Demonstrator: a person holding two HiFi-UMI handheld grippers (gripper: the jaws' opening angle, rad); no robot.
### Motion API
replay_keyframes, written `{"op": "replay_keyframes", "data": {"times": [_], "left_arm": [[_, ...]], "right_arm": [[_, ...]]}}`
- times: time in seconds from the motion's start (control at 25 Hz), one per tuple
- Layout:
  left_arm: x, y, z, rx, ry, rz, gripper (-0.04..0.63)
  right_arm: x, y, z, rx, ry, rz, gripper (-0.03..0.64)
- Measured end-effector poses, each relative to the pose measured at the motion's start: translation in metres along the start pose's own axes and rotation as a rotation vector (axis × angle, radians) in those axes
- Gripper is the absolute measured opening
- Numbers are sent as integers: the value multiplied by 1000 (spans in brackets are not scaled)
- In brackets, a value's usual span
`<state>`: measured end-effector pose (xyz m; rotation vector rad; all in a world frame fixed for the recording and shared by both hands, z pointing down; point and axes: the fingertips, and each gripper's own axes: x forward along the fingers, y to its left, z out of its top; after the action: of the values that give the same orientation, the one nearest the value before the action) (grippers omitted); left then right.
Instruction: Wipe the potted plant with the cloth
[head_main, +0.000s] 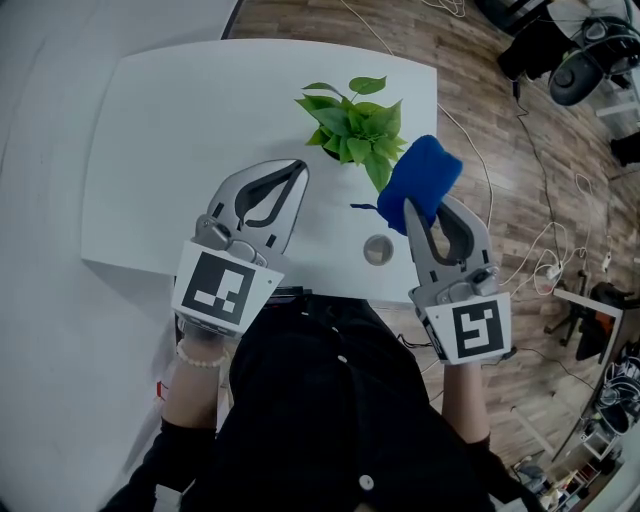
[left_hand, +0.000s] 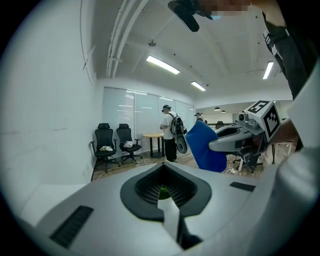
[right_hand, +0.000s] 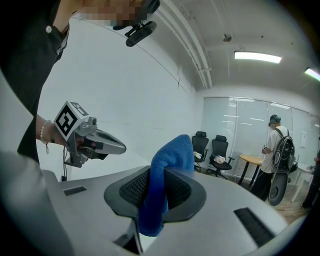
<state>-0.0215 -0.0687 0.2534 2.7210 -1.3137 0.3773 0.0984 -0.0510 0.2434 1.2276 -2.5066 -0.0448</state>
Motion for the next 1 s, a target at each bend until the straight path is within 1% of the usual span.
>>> {"op": "replay_keyframes", "data": {"times": [0.2, 0.4, 0.52, 0.6, 0.76, 0.88, 0.92, 1.0], "left_arm": [[1, -3, -2, -4, 0, -8, 14], [1, -6, -2, -4, 5, -15, 14], [2, -7, -4, 7, 15, -19, 14], [3, -7, -5, 18, 21, -17, 14], [3, -9, -4, 17, 17, -16, 14], [3, -8, -4, 57, 5, -30, 14], [3, -8, -5, 56, 6, -29, 14], [1, -6, -5, 17, 19, -9, 14]], "right_arm": [[1, -1, 2, 9, -3, -14, 95], [0, 2, 0, 6, 4, 0, 95], [2, 0, 0, 13, 4, -8, 95], [2, 1, -2, 8, 9, 1, 95], [1, 3, -5, -2, 17, 17, 95], [1, 5, -3, -9, 10, 22, 95], [1, 5, -3, -8, 12, 23, 95], [2, 6, -4, -6, 17, 24, 95]]}}
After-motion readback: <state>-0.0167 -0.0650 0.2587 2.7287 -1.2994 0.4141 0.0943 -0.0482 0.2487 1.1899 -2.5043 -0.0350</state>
